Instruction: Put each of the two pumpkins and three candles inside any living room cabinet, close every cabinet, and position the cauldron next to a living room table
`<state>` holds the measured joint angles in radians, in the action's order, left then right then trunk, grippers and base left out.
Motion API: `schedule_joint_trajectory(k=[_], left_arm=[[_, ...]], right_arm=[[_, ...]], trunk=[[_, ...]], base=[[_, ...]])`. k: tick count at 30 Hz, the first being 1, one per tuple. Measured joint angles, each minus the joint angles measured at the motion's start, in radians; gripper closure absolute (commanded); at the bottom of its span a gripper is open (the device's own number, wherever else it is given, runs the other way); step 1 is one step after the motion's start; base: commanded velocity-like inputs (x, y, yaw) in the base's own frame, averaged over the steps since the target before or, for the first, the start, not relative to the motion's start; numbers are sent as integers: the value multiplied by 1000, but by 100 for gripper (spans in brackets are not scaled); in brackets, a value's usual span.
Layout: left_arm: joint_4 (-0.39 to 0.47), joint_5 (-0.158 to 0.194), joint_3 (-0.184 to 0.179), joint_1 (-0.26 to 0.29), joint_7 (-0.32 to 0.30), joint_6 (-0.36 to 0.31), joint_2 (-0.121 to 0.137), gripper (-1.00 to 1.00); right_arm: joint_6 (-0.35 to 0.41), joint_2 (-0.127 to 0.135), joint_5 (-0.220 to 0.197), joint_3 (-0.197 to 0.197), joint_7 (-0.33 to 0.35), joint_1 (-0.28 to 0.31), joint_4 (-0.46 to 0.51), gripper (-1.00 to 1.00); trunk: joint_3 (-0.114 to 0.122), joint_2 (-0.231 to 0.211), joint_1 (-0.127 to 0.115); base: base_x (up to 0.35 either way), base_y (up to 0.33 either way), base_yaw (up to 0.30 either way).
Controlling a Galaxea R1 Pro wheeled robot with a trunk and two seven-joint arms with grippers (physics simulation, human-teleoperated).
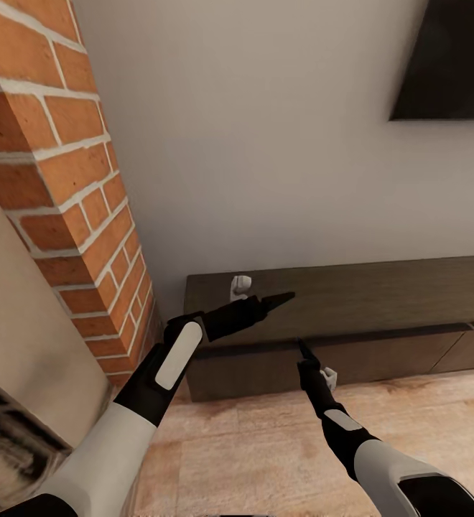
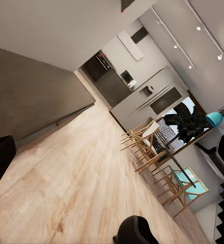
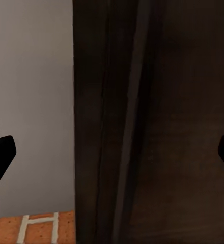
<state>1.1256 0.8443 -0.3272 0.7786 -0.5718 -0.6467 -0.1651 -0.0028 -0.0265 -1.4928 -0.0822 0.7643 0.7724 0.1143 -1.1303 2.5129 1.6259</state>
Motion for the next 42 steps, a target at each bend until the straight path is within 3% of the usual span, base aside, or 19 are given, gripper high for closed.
schedule_joint_trajectory(k=[4, 10, 15, 28, 38, 42], left_arm=[[3, 0, 0, 0, -1, 0, 0, -100], [5, 0, 0, 0, -2, 0, 0, -100], [5, 1, 0, 0, -3, 1, 0, -100], [4, 0, -3, 0, -26, 26, 0, -100], [4, 0, -3, 0, -27, 29, 0, -100], [3, -1, -3, 0, -27, 29, 0, -100]], right_arm=[[1, 0, 0, 0, 9, 0, 1, -100], [6, 0, 0, 1, 89, 0, 2, -100], [7, 2, 0, 1, 111, 0, 2, -100], [4, 2, 1, 1, 158, 0, 6, -100], [-3, 1, 0, 0, 143, 0, 6, -100], [-4, 2, 0, 0, 90, 1, 6, -100]], trunk=[[-15, 1, 2], [-39, 2, 4], [-58, 4, 7], [-58, 4, 7], [-58, 4, 7], [-58, 4, 7]], base=[[0, 0, 0], [0, 0, 0], [0, 0, 0], [0, 0, 0], [0, 0, 0], [0, 0, 0]])
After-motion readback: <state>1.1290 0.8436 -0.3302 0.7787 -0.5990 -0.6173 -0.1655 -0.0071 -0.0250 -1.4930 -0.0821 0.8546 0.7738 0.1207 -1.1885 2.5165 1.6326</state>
